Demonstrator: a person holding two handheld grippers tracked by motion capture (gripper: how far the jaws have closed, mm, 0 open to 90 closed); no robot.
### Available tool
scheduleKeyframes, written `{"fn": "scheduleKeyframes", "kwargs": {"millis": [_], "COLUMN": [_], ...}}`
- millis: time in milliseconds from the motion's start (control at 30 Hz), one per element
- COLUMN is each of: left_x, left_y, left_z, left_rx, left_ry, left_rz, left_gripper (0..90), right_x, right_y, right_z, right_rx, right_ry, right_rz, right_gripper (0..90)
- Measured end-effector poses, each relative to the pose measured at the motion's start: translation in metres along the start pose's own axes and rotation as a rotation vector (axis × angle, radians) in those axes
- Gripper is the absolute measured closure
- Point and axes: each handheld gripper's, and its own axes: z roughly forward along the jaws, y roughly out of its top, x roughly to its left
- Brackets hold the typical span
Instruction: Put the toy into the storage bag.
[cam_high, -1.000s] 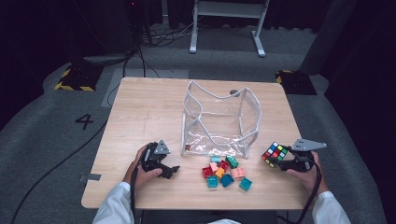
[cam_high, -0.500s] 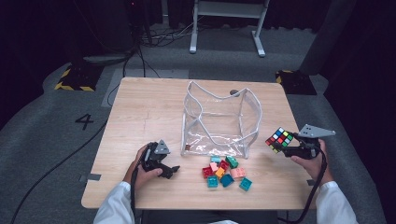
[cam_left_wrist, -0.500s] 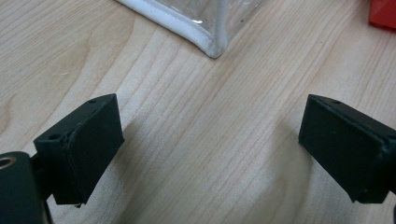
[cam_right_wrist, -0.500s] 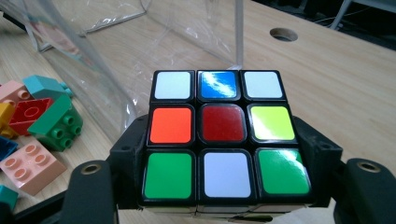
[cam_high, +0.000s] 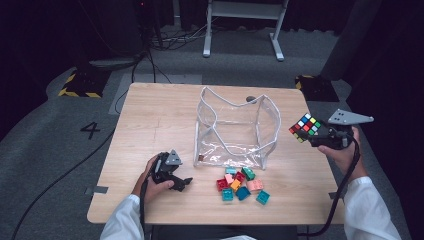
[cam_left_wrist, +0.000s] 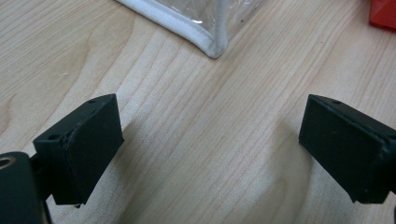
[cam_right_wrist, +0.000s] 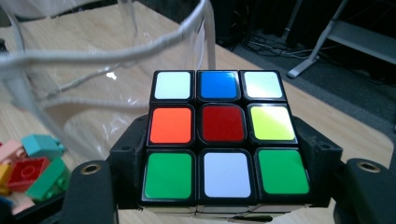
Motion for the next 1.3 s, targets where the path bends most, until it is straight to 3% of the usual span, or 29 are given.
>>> {"fn": "scheduleKeyframes", "kwargs": {"millis": [400, 533, 633, 900, 1300], "left_x": [0.0, 0.0, 0.0, 0.0, 0.0], "left_y": [0.0, 0.0, 0.0, 0.0, 0.0], "left_z": [0.0, 0.0, 0.0, 0.0, 0.0], "left_rx": [0.0, 0.0, 0.0, 0.0, 0.001], "left_ry": [0.003, 0.003, 0.004, 0.004, 0.004], "left_rz": [-0.004, -0.003, 0.002, 0.002, 0.001], "left_gripper": [6.0, 6.0, 6.0, 6.0, 6.0], "right_x": [0.002, 0.008, 0.013, 0.027, 0.045], "right_y": [0.051, 0.073, 0.083, 0.101, 0.11], "right_z": [0.004, 0.009, 0.013, 0.03, 0.062], "right_rx": [-0.036, -0.047, -0.057, -0.06, -0.015], "right_ry": [-0.014, 0.006, 0.015, 0.065, 0.157], "right_rz": [-0.04, -0.08, -0.081, -0.107, -0.17], "right_gripper": [34.1, 34.1, 34.1, 34.1, 34.0]}}
